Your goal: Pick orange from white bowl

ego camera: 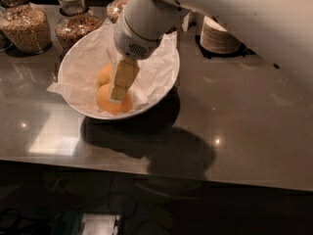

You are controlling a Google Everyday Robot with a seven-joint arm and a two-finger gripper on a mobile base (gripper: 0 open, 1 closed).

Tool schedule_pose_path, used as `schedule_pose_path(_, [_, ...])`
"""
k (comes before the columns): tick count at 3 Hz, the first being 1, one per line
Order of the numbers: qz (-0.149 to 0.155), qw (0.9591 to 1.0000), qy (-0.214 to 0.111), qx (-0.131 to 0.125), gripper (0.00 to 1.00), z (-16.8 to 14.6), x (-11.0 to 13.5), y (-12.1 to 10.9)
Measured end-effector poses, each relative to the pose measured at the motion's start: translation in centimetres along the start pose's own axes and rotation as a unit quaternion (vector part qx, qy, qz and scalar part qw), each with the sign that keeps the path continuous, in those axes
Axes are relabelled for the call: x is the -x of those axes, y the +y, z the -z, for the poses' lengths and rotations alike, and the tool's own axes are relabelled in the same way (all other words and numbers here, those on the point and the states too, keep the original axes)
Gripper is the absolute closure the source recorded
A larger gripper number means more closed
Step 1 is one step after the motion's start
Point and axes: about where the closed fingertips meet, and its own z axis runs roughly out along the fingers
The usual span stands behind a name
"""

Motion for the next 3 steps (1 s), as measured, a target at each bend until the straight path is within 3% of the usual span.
schedule_pose_path(1, [-0.027, 0.9994, -0.003, 0.022, 0.0, -1.72, -2.87, 0.85])
schedule_pose_path(2, [-0.03, 0.9993, -0.003, 0.024, 0.11, -1.84, -3.08, 0.92])
schedule_pose_path(3, [-0.03, 0.9993, -0.003, 0.024, 0.3, -1.84, -3.08, 0.92])
